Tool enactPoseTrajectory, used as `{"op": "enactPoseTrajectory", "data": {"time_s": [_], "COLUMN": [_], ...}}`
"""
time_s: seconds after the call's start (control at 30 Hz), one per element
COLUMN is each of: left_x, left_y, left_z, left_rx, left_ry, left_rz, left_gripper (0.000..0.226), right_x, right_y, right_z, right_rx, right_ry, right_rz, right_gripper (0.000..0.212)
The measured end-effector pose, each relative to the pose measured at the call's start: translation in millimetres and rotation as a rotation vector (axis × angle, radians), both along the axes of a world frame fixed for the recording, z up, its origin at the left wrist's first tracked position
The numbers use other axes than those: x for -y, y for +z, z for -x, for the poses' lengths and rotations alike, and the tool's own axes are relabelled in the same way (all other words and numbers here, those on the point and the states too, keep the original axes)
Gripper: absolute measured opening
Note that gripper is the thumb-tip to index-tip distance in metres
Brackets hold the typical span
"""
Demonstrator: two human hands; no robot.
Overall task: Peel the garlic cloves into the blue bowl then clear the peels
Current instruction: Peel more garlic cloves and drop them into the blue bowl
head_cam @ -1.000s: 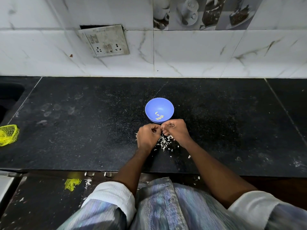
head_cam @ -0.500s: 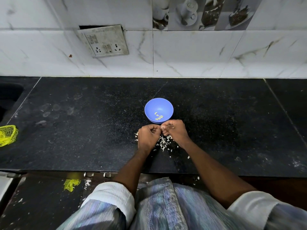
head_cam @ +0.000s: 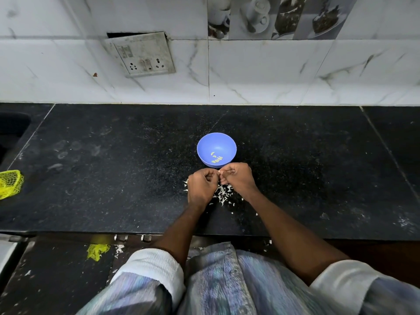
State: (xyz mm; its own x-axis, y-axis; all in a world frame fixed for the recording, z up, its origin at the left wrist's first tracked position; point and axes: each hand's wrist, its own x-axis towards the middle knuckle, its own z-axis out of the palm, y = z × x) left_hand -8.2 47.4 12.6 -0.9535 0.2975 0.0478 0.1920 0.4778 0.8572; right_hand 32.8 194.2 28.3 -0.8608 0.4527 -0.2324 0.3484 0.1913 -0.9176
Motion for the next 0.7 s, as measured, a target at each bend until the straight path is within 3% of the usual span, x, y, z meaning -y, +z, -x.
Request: {"op": "enactPoseTrajectory", "data": {"time_s": [0.7], "left_x": [4], "left_y": [2], "left_z": [1], "left_rx": [-0.065], "left_ry": [-0.083], "left_rz": [0.015], "left_gripper": [0.014], "right_x": [1], "right_y": [10], "right_z": [-4], "right_rx": [0.029], "right_ry": [0.063], "right_rz": [-0.116], "right_gripper": [0.017]}}
